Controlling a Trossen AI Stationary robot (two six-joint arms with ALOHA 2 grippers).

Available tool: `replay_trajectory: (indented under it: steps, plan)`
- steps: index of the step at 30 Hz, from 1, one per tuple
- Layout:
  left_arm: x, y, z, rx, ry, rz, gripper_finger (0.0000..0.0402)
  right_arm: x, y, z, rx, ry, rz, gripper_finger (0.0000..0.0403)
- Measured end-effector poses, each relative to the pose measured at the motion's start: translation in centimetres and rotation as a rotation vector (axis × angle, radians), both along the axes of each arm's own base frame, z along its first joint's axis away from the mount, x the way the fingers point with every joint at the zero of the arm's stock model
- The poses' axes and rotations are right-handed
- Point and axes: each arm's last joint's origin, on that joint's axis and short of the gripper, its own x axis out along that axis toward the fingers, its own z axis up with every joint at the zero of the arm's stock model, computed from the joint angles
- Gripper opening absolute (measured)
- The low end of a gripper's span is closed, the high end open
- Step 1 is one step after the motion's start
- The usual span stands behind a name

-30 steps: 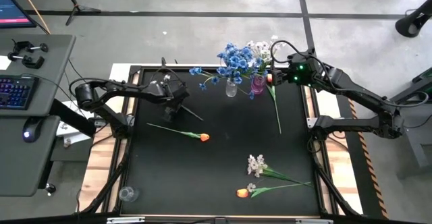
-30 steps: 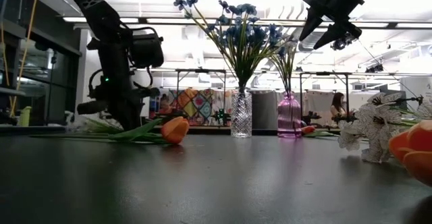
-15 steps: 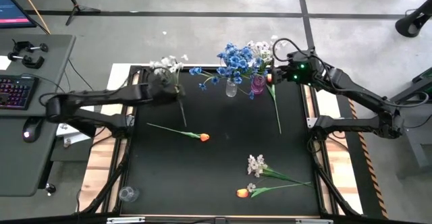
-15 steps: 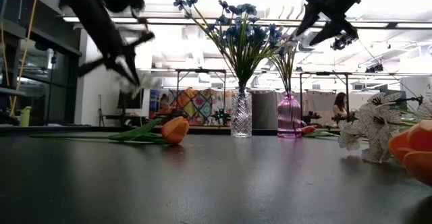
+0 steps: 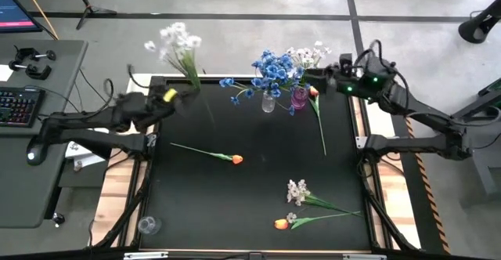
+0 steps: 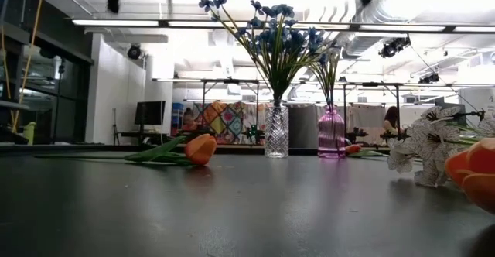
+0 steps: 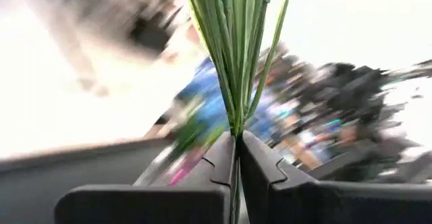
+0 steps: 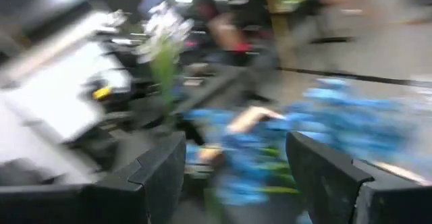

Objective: Sort flowers into vase by color
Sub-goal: Put the top white flowers into the purple vase

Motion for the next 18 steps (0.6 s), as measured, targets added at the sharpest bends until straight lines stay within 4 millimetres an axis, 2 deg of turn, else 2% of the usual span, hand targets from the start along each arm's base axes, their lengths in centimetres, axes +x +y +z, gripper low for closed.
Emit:
replay_trajectory:
  steps: [5,8,13,18]
  plan:
    - [1.6,-0.3,2.4,0.189,-0.143,-0.069,0.0,2.8,2.3,0.5,-0.05,-0.096,0.211,0.0243]
    - [3.6,-0.3,3.3,0.233,-0.108,-0.114,0.0,5.0,3.5,0.2,-0.087,-0.127,0.288,0.0243]
    - [7.7,-0.6,4.5,0.328,-0.04,-0.281,0.0,8.8,4.3,-1.4,-0.095,-0.148,0.34,0.0243]
    - [11.3,-0.8,4.5,0.35,0.076,-0.442,0.0,10.9,4.1,-2.8,-0.086,-0.134,0.343,0.0243]
